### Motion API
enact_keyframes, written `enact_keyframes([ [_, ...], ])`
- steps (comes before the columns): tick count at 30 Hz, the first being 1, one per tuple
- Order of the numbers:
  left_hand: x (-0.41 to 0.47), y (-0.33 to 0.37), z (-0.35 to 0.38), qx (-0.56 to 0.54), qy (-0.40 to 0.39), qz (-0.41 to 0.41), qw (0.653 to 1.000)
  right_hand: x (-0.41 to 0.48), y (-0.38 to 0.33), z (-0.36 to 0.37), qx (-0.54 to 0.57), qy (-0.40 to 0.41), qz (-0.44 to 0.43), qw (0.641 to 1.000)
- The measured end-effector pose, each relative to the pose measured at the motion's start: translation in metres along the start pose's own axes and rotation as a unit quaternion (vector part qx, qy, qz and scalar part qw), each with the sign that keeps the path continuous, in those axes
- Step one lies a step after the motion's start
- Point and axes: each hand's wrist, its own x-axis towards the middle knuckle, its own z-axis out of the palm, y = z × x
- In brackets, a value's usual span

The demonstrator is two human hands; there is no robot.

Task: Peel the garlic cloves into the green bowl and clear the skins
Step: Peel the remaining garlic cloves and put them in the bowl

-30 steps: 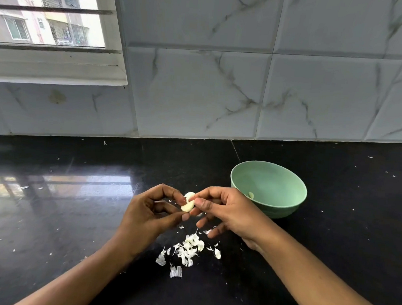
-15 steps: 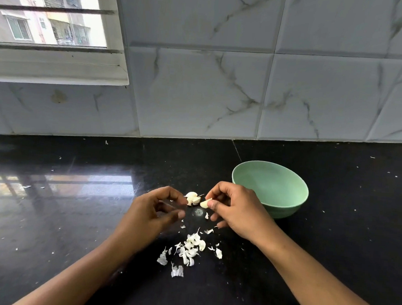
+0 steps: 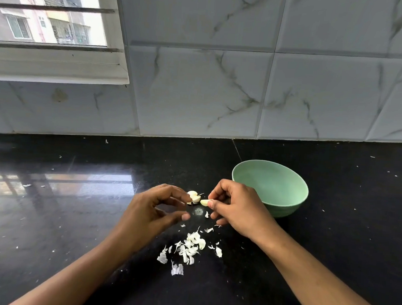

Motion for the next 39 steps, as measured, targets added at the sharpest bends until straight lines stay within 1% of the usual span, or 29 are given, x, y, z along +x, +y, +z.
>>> enact_keyframes([
  [2,-0.0007,-0.0002,0.0015,0.007,0.001,0.023,1.0,0.0003,-0.0003,0.0003,0.0,-0.002,-0.002,1.0],
  [5,-0.0028,0.004,0.002,-0.042,0.027,-0.01,0.999,0.0006,-0.0007,-0.0001,0.012,-0.011,0.001,1.0],
  [7,-0.0033,0.0046,0.002,-0.045,0.042,-0.015,0.998,0.0001,-0.0017,-0.0002,0.061,-0.038,0.021,0.997],
  [9,-0.0038,0.005,0.0002,-0.028,0.051,-0.006,0.998,-0.001,-0.003,0.0006,0.143,-0.072,0.051,0.986],
  [12,-0.0034,0.0028,0.0011,-0.027,0.019,0.005,0.999,-0.0026,-0.0056,0.0007,0.21,-0.098,0.077,0.97],
  [14,-0.0033,0.0,0.0038,0.016,-0.017,0.039,0.999,-0.003,-0.006,0.0001,0.219,-0.1,0.083,0.967],
  [16,-0.0043,-0.0002,0.0055,0.076,-0.028,0.085,0.993,-0.0028,-0.0063,-0.0004,0.217,-0.098,0.083,0.968],
  [17,-0.0042,0.0016,0.0053,0.073,-0.023,0.095,0.993,-0.0025,-0.0064,-0.0003,0.216,-0.096,0.082,0.968],
  [19,-0.0042,0.0036,0.0039,0.033,0.01,0.085,0.996,-0.0015,-0.0062,-0.0008,0.224,-0.094,0.084,0.966],
  [21,-0.0045,0.0059,0.0015,-0.01,0.048,0.045,0.998,-0.0014,-0.0065,-0.0022,0.249,-0.105,0.095,0.958],
  [23,-0.0053,0.0083,-0.001,-0.008,0.076,0.036,0.996,-0.002,-0.0071,-0.0035,0.276,-0.128,0.107,0.947],
  [25,-0.0062,0.0079,-0.0025,0.023,0.09,0.041,0.995,-0.0028,-0.0077,-0.0037,0.288,-0.149,0.114,0.939],
  [26,-0.0066,0.0069,-0.0022,0.021,0.085,0.043,0.995,-0.0031,-0.0078,-0.0035,0.291,-0.155,0.115,0.937],
  [29,-0.0052,0.0043,0.0023,0.041,0.027,0.069,0.996,-0.0028,-0.0079,-0.0037,0.295,-0.156,0.118,0.935],
  [32,-0.0042,0.0002,0.0037,0.052,0.007,0.111,0.992,-0.0023,-0.0086,-0.0046,0.302,-0.151,0.12,0.934],
  [35,-0.0034,-0.0004,0.0013,0.067,0.039,0.15,0.986,-0.0016,-0.0082,-0.0058,0.316,-0.159,0.123,0.927],
  [37,-0.0025,0.0021,-0.0005,0.055,0.078,0.132,0.987,-0.0019,-0.0076,-0.006,0.323,-0.174,0.126,0.922],
  [39,-0.0035,0.0035,-0.0004,0.049,0.1,0.118,0.987,-0.0024,-0.0076,-0.0056,0.327,-0.195,0.127,0.916],
])
